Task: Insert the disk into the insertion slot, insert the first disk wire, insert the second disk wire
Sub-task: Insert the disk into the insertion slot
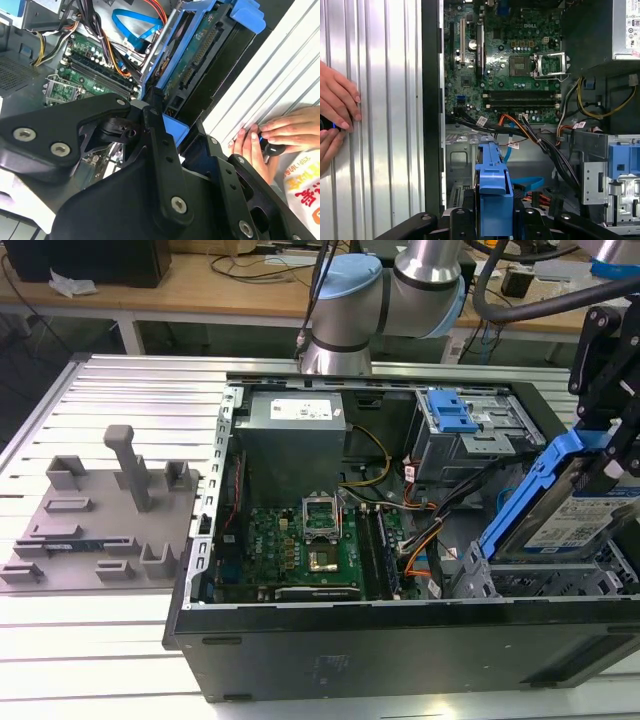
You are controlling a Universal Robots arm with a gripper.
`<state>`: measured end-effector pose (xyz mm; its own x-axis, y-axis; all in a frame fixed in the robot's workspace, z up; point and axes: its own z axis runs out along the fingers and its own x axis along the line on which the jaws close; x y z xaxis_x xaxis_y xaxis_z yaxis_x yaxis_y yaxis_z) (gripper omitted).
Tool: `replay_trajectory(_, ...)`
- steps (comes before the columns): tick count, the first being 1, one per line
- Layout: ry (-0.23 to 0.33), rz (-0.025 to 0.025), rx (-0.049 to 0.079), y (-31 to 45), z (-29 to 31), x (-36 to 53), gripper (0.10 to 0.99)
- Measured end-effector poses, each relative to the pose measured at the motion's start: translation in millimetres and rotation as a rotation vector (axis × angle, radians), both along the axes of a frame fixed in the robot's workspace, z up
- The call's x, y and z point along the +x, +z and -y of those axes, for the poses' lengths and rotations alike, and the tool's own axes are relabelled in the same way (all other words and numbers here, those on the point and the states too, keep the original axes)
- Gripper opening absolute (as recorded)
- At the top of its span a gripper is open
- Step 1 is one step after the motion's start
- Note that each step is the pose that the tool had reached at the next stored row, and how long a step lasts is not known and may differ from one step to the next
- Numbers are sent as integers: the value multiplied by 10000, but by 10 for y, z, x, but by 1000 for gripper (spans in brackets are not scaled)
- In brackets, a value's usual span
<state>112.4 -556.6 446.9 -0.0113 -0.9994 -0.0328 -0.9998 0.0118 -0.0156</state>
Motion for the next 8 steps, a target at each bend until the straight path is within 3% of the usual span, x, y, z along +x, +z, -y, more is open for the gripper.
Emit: replay_trajectory(8, 0, -2, 0, -125, 7, 0, 365)
